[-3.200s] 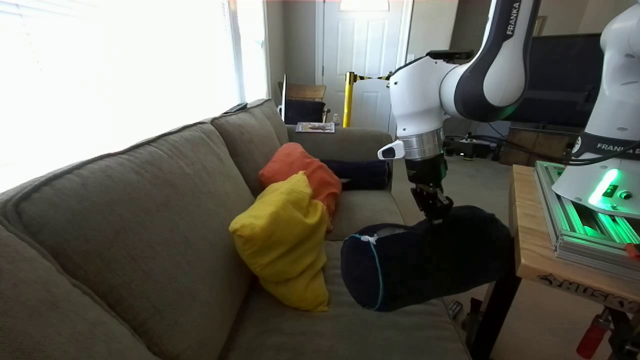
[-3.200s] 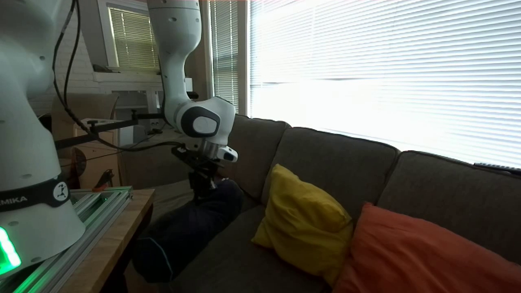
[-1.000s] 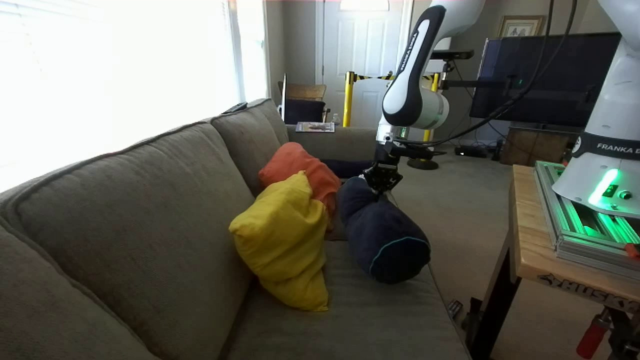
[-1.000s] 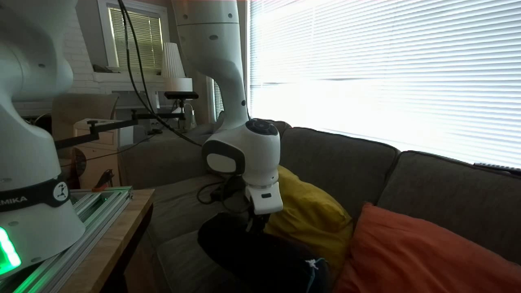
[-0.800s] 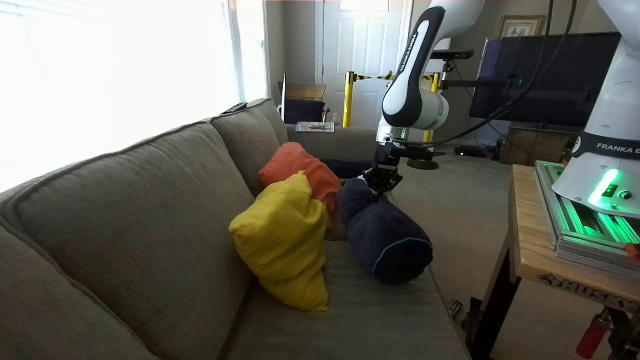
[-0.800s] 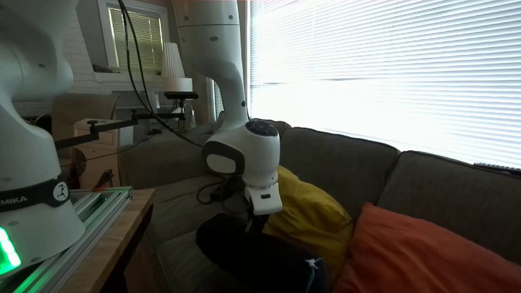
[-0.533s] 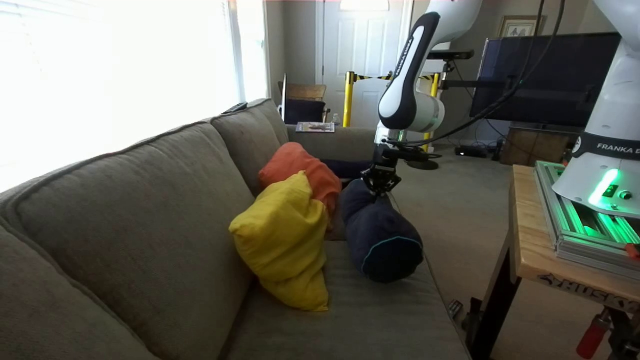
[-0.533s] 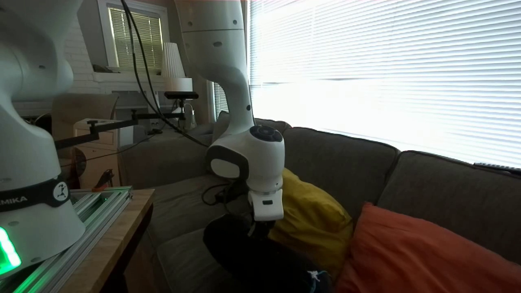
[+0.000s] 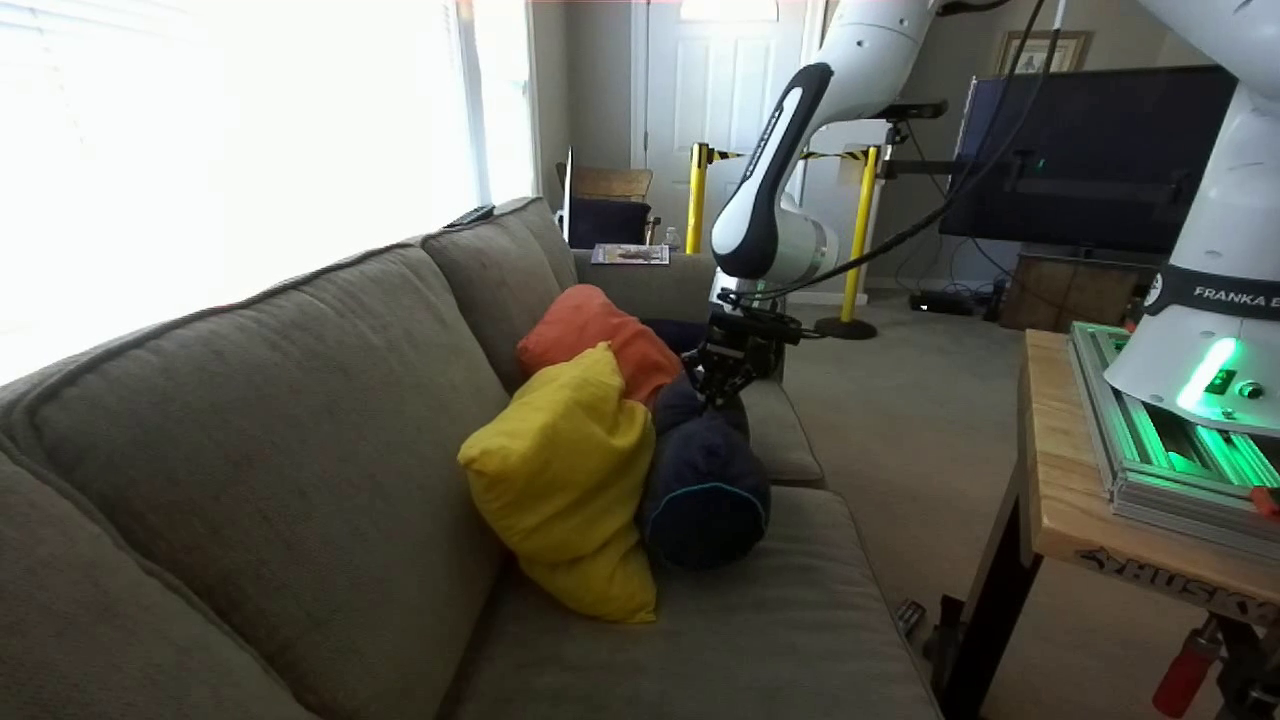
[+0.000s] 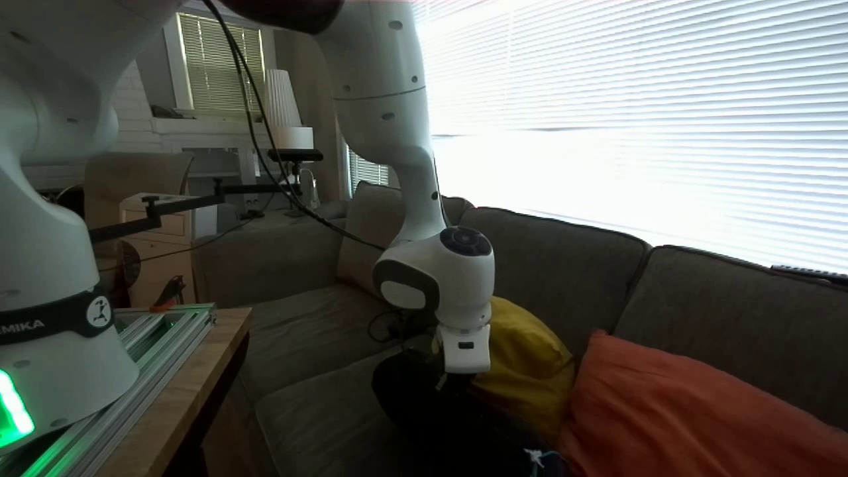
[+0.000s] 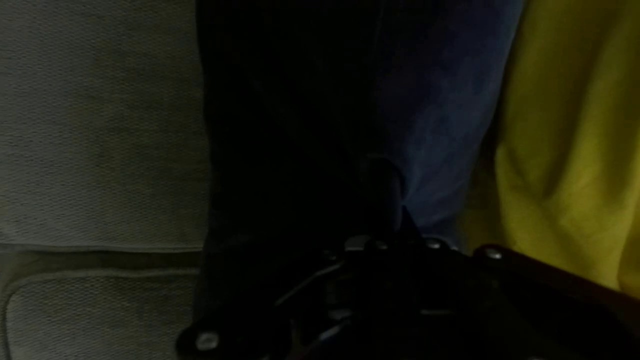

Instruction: Put the sausage pillow in front of the yellow pillow

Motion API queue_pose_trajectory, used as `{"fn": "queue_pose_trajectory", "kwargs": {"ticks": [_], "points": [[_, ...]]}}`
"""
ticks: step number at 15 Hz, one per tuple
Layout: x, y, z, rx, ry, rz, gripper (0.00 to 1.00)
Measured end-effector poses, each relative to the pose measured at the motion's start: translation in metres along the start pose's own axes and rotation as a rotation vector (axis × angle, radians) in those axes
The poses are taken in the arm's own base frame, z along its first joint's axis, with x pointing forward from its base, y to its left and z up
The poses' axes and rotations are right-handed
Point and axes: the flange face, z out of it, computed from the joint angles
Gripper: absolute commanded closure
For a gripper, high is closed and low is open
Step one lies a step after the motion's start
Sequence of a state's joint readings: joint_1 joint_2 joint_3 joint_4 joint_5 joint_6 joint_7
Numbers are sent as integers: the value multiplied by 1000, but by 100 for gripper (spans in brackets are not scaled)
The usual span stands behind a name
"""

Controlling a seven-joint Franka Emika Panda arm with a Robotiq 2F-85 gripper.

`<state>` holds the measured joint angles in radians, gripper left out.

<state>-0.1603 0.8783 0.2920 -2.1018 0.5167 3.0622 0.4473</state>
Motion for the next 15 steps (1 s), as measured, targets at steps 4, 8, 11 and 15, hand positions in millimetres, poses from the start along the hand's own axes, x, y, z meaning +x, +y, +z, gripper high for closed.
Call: {"fn": "queue_pose_trajectory", "kwargs": {"ticks": [4, 8, 11, 15], "points": [[-7, -23, 30, -25, -17, -27, 99], [-10, -36, 48, -54, -13, -32, 56], [-12, -41, 48, -59, 3, -36, 34], [-25, -51, 31, -52, 18, -41, 8]]}}
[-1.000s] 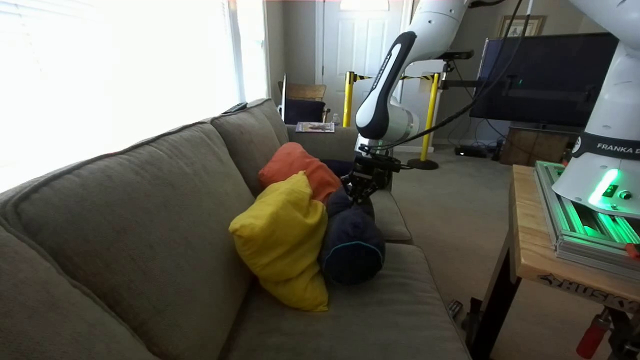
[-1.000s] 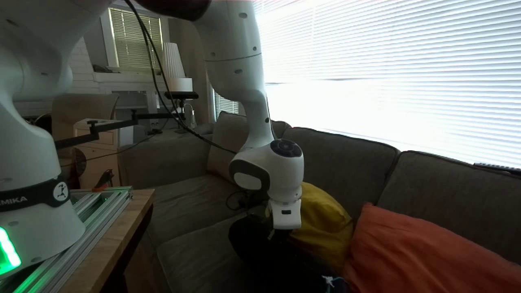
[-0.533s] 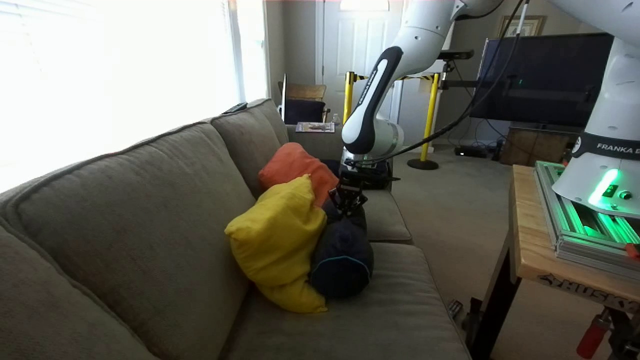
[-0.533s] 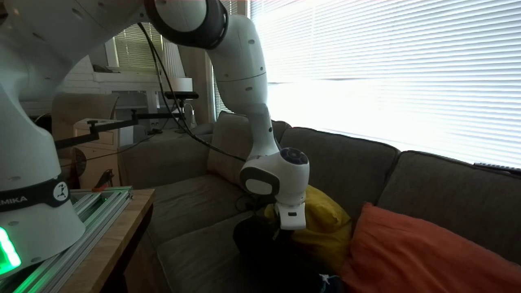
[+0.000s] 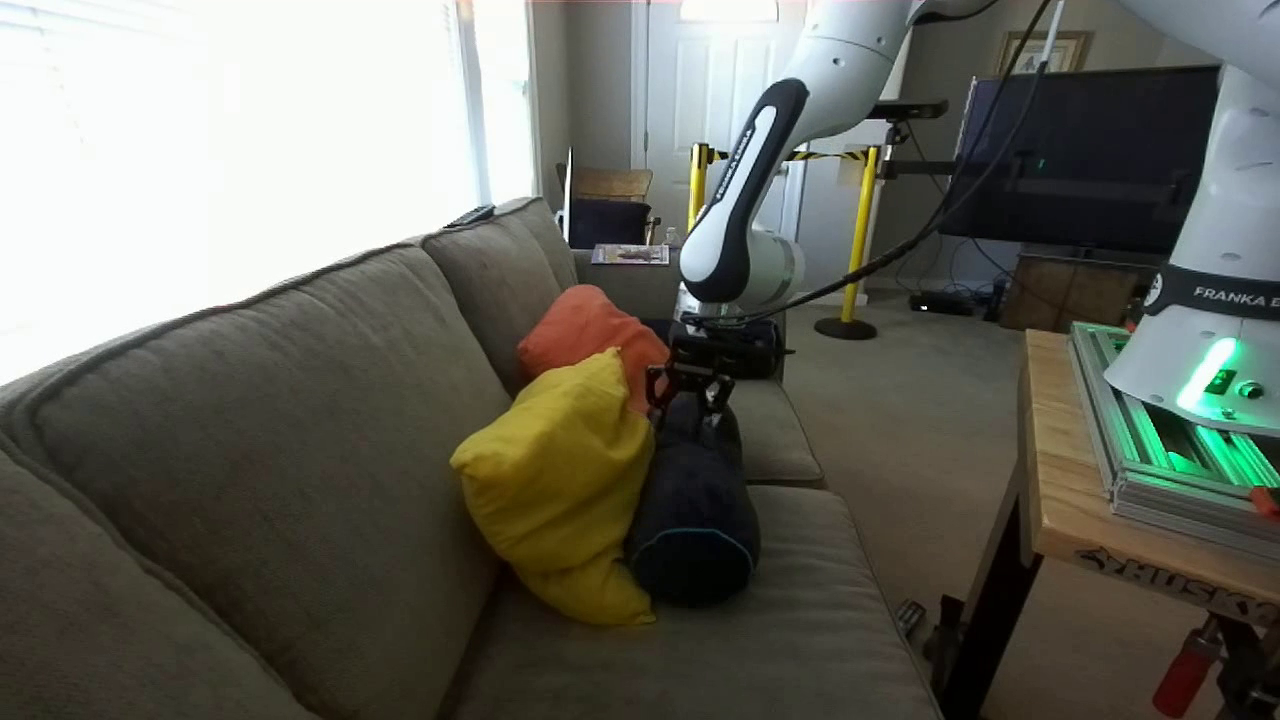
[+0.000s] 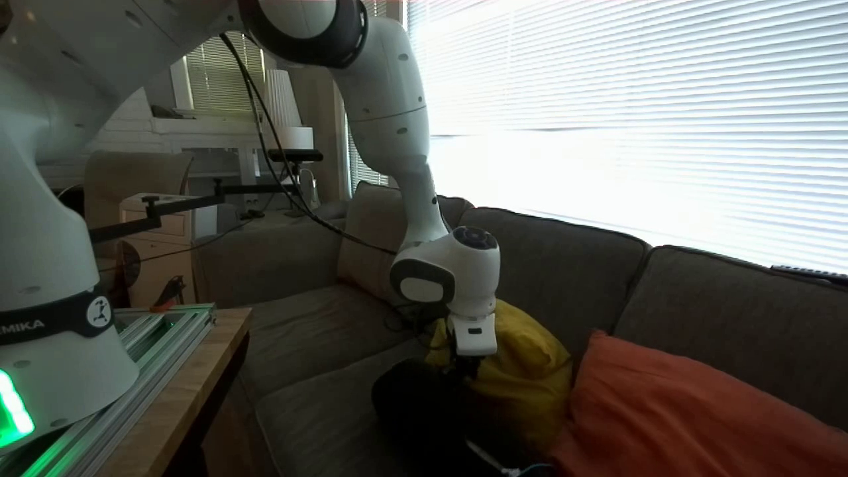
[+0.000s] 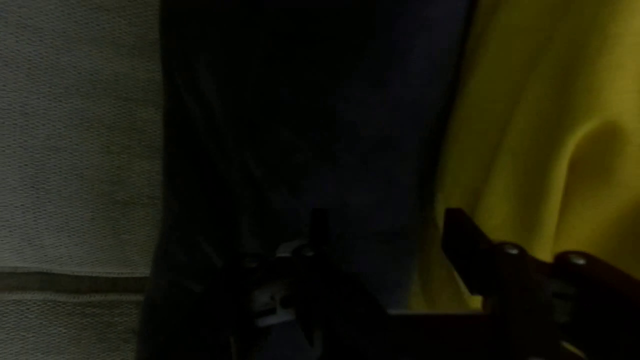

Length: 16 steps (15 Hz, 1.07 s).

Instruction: Put the sausage pillow in front of the yellow pillow

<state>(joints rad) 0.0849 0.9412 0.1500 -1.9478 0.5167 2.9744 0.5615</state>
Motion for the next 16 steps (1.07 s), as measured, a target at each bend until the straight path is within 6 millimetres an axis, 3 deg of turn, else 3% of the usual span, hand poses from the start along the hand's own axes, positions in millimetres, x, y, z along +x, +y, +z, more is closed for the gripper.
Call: {"fn": "queue_pose_trajectory", "kwargs": {"ticks": [2, 9, 16], "points": [[-12, 3, -17, -25, -18, -12, 0], [-53, 47, -109, -153, -34, -116, 0], [-51, 61, -192, -147, 70, -444, 0]]}}
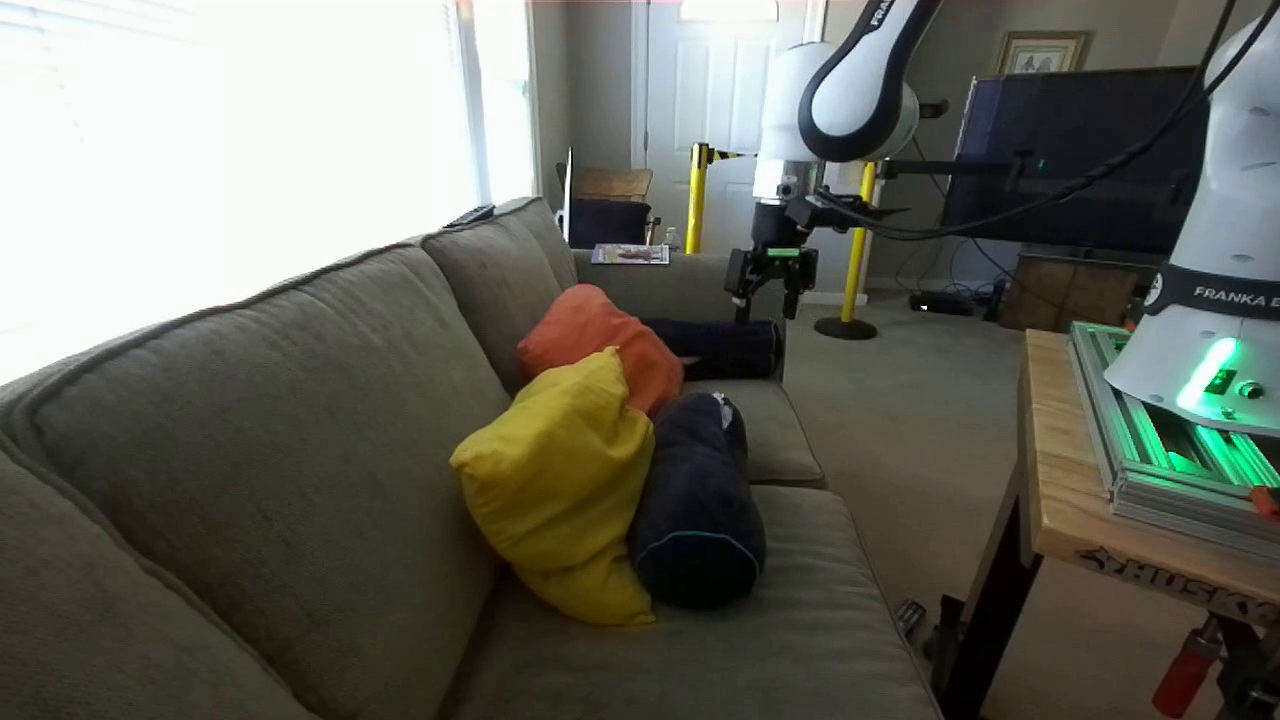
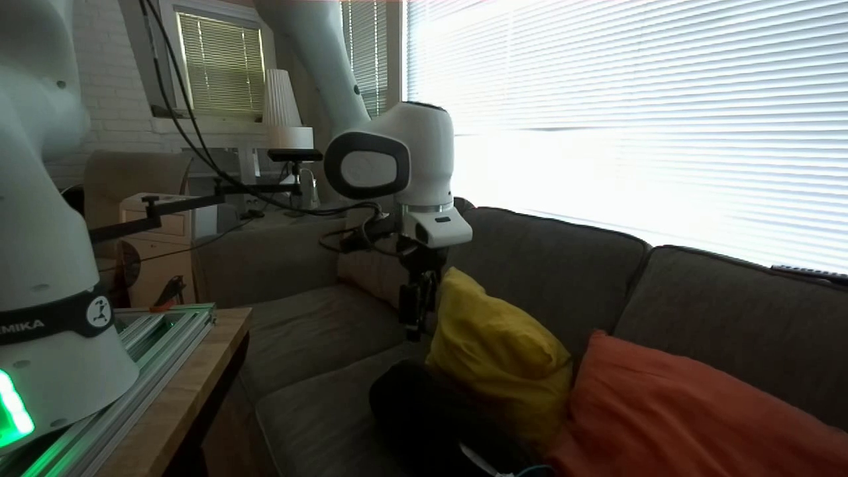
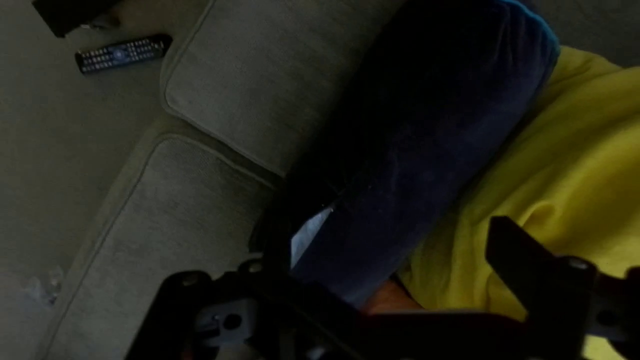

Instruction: Put the sausage pillow in front of the yellow pillow

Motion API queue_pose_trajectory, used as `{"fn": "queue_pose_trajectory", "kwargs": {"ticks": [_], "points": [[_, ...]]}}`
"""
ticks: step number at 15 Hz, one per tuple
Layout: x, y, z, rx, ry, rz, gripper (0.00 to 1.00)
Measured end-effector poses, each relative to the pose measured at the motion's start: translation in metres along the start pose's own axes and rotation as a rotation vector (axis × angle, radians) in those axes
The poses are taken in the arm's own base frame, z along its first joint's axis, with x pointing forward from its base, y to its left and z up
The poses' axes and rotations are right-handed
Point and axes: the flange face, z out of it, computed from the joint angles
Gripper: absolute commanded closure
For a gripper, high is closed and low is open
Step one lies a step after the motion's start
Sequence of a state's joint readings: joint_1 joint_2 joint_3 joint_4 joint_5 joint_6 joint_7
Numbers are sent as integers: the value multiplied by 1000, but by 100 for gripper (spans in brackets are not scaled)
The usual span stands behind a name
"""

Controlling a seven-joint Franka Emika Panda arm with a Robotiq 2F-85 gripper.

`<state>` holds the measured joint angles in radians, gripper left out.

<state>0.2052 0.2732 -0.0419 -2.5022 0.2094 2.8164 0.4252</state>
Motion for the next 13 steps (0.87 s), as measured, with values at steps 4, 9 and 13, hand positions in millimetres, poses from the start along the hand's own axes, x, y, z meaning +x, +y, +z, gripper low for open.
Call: {"fn": "queue_pose_trajectory", "kwargs": {"ticks": [4, 9, 13], "points": [[5, -5, -27, 84, 33, -195, 0], [-5, -14, -37, 184, -45, -424, 0], [-3, 11, -28, 161, -139, -506, 0]]}}
